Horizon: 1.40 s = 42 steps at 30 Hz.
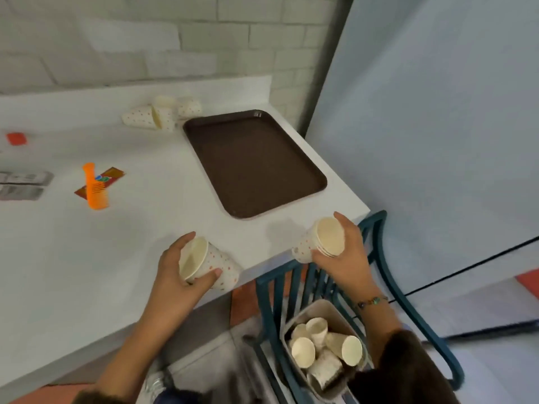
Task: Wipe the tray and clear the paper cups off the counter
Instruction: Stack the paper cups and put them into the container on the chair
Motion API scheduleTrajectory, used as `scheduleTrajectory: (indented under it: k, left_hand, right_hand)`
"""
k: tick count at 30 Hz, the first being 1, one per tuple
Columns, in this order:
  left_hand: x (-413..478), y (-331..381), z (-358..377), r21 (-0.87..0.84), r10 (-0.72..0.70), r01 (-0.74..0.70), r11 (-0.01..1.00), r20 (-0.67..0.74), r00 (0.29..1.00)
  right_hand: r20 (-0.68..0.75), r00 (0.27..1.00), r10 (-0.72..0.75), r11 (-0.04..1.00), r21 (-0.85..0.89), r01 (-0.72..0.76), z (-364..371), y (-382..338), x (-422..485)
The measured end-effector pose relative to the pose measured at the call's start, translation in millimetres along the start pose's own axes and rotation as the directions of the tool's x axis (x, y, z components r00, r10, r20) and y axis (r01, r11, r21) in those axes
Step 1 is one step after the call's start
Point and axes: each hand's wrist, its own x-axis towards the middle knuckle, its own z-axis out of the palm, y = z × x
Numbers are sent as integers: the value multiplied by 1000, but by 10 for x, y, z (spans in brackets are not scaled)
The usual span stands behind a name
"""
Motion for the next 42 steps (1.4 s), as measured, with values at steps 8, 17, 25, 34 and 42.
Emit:
scheduleTrajectory:
  k: [8, 17, 25, 34, 42]
  left_hand:
    - [-521, 70, 989, -23, -58, 62, 998, 158, 986]
    - [-772, -80, 1181, 91, -80, 69, 994, 127, 989]
    - [-887, -207, 1234, 231, -168, 130, 964, 155, 973]
    - [-974, 14, 1606, 298, -52, -73, 952, 393, 918]
    - [-1006, 186, 1905, 169, -25, -91, 981, 586, 810]
  right_hand:
    - [26, 989, 144, 969, -206, -136, -631, 1171, -564]
    - [311, 863, 398, 881, -391, -266, 84, 1896, -1099]
    - [455, 830, 322, 910, -391, -139, 224, 1976, -1211]
    - [574, 817, -54, 999, 26, 48, -107, 1138, -1114]
    - [381, 920, -95, 982, -117, 149, -254, 1100, -1187]
